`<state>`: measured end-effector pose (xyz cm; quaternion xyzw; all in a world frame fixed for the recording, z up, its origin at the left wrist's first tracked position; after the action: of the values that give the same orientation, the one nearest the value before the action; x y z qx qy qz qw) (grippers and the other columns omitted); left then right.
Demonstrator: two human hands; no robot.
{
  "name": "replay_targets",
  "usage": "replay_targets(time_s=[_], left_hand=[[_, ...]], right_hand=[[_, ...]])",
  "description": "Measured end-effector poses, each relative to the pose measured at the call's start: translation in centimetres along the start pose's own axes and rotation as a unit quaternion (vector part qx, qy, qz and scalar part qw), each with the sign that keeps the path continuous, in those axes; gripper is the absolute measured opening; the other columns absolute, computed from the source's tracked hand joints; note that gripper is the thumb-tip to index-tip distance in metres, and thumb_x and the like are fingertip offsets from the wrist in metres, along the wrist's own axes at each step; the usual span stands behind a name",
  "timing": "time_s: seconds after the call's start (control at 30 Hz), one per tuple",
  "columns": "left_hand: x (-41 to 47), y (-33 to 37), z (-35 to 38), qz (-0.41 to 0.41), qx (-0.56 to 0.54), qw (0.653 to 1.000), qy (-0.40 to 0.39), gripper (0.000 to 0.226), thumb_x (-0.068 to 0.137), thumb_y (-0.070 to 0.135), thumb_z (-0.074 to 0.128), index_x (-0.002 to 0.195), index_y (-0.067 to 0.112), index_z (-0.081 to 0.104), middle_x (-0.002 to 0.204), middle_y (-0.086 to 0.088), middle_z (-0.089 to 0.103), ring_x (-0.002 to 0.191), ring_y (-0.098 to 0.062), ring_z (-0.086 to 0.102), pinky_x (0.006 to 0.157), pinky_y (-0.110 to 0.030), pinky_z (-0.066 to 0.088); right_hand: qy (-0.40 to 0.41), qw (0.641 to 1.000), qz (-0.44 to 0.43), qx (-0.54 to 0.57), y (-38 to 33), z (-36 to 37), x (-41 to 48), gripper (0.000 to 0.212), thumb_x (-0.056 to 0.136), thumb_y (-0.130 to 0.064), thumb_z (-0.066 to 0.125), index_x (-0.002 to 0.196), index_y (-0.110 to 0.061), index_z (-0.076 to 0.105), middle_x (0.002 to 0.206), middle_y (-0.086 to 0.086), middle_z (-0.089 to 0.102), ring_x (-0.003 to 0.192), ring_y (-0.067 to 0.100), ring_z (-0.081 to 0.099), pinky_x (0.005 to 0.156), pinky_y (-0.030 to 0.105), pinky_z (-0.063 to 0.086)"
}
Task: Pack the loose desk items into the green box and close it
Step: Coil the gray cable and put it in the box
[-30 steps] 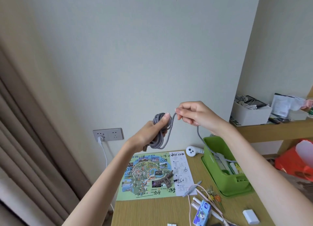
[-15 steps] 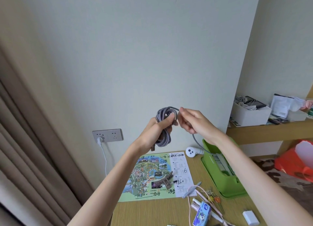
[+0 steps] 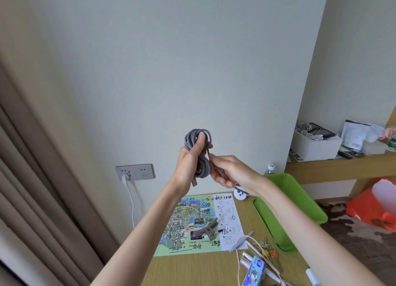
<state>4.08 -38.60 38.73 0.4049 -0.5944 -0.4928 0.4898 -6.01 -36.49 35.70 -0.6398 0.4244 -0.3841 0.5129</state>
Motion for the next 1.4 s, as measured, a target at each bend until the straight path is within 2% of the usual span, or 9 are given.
replay_targets(time_s=[0.1, 0.2, 0.43, 0.67, 0.83, 1.1, 1.23, 1.33, 1.4], left_hand=[[0.5, 0.1, -0.4, -0.025, -0.154, 0.988, 0.001, 0.041, 0.097, 0.051, 0.046, 0.084, 0.014, 0.058, 0.071, -0.001, 0.054, 0.055, -0.013, 0.055, 0.052, -0.029, 0.050], [1.4, 0.4, -1.3, -0.022, -0.263, 0.965, -0.005, 0.035, 0.099, 0.046, 0.045, 0.080, 0.017, 0.053, 0.072, 0.001, 0.052, 0.062, -0.010, 0.054, 0.070, -0.028, 0.052], [1.9, -1.4, -4.5, -0.056, -0.035, 0.997, 0.047, 0.038, 0.092, 0.054, 0.055, 0.074, 0.020, 0.060, 0.068, 0.005, 0.059, 0.066, -0.012, 0.052, 0.067, -0.027, 0.042], [-0.4, -2.4, 0.7, -0.030, 0.169, 0.965, -0.198, 0.059, 0.077, 0.075, 0.054, 0.079, 0.017, 0.058, 0.061, 0.006, 0.050, 0.058, -0.015, 0.040, 0.054, -0.022, 0.034], [-1.9, -2.5, 4.0, -0.011, 0.162, 0.933, -0.320, 0.029, 0.085, 0.031, 0.073, 0.069, 0.027, 0.049, 0.064, 0.015, 0.041, 0.060, -0.006, 0.037, 0.056, -0.018, 0.031], [-3.0, -0.4, 5.6, 0.048, 0.120, 0.916, -0.379, 0.028, 0.088, 0.009, 0.068, 0.113, 0.006, 0.057, 0.100, -0.004, 0.051, 0.093, -0.012, 0.047, 0.084, -0.023, 0.039], [-2.0, -1.0, 4.9, 0.040, 0.139, 0.934, -0.326, 0.022, 0.079, 0.022, 0.079, 0.091, 0.032, 0.063, 0.091, -0.005, 0.045, 0.082, -0.013, 0.041, 0.071, -0.025, 0.036], [-0.5, -2.5, 3.0, 0.024, 0.225, 0.949, -0.219, 0.040, 0.071, 0.042, 0.083, 0.094, 0.016, 0.063, 0.070, -0.001, 0.055, 0.060, -0.015, 0.047, 0.062, -0.029, 0.040], [-0.5, -2.7, 2.7, 0.046, 0.256, 0.943, -0.208, 0.035, 0.069, 0.056, 0.078, 0.079, 0.026, 0.062, 0.054, 0.009, 0.049, 0.049, -0.012, 0.041, 0.051, -0.024, 0.035]], right_hand=[[-0.009, 0.999, 0.009, -0.051, 0.4, 0.1, -0.5, 0.049, 0.099, -0.046, 0.044, 0.064, -0.015, 0.057, 0.050, -0.004, 0.037, 0.041, 0.008, 0.027, 0.041, 0.017, 0.021], [0.005, 0.997, 0.008, -0.076, 0.4, -0.9, -1.1, 0.044, 0.097, -0.043, 0.052, 0.065, -0.013, 0.057, 0.049, -0.005, 0.034, 0.042, 0.009, 0.025, 0.044, 0.021, 0.019], [0.027, 0.994, -0.020, -0.107, -2.2, -3.6, -1.8, 0.028, 0.089, -0.027, 0.067, 0.065, -0.016, 0.063, 0.049, -0.005, 0.033, 0.044, 0.010, 0.023, 0.053, 0.032, 0.015], [0.054, 0.983, -0.079, -0.155, -4.3, -4.0, -0.8, 0.027, 0.089, -0.031, 0.068, 0.075, -0.007, 0.068, 0.054, -0.001, 0.040, 0.050, 0.008, 0.030, 0.047, 0.017, 0.024], [0.068, 0.982, -0.115, -0.136, -4.8, -3.9, -0.3, 0.024, 0.073, -0.024, 0.082, 0.078, -0.010, 0.063, 0.064, 0.001, 0.059, 0.062, 0.012, 0.050, 0.058, 0.020, 0.039], [0.039, 0.972, -0.066, -0.223, -4.1, -3.7, -0.6, 0.024, 0.076, -0.008, 0.079, 0.097, -0.011, 0.069, 0.076, 0.003, 0.058, 0.069, 0.011, 0.051, 0.069, 0.024, 0.042], [0.080, 0.955, -0.054, -0.281, -3.9, -4.3, -0.3, 0.014, 0.073, -0.007, 0.070, 0.085, -0.015, 0.069, 0.065, -0.001, 0.056, 0.060, 0.011, 0.046, 0.063, 0.032, 0.037], [0.105, 0.948, -0.052, -0.296, -3.8, -5.3, -0.3, 0.011, 0.072, -0.010, 0.069, 0.080, -0.017, 0.069, 0.057, -0.007, 0.052, 0.056, 0.012, 0.043, 0.060, 0.031, 0.034], [0.111, 0.946, -0.057, -0.298, -3.8, -5.5, -0.3, 0.011, 0.072, -0.012, 0.072, 0.080, -0.018, 0.068, 0.053, -0.011, 0.047, 0.056, 0.012, 0.041, 0.061, 0.032, 0.033]])
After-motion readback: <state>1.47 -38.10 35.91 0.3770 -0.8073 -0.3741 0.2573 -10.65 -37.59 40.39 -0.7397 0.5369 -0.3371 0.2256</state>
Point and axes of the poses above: each hand's wrist, its own x-axis towards the middle knuckle, its own z-axis out of the palm, y = z × x, the point moved 9 cm from there along x, towards the middle knuckle
